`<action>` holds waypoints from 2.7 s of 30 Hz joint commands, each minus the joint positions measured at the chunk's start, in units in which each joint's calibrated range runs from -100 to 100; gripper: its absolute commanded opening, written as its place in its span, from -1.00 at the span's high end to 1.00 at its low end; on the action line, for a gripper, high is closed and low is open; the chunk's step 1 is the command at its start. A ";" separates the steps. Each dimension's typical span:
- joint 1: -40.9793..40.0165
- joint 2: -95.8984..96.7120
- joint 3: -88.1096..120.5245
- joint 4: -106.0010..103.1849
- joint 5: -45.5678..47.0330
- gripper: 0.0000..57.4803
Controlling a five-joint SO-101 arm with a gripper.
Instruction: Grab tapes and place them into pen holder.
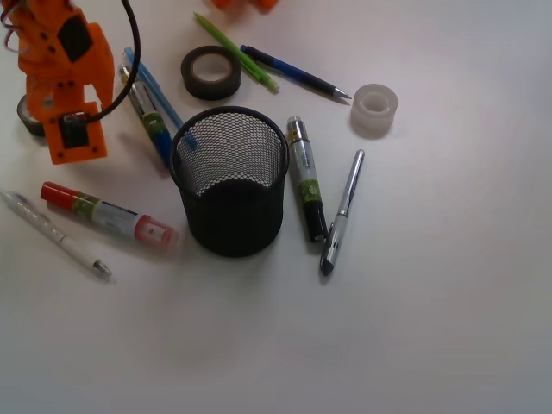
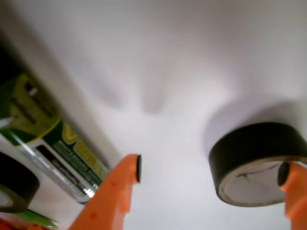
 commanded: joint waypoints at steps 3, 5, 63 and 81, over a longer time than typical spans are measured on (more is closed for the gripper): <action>1.54 4.14 -6.77 -0.23 0.15 -0.10; 1.77 4.99 -7.77 0.91 0.20 -0.10; -29.04 -12.35 -27.33 9.22 9.23 0.99; -30.61 -12.44 -21.63 6.07 9.23 0.31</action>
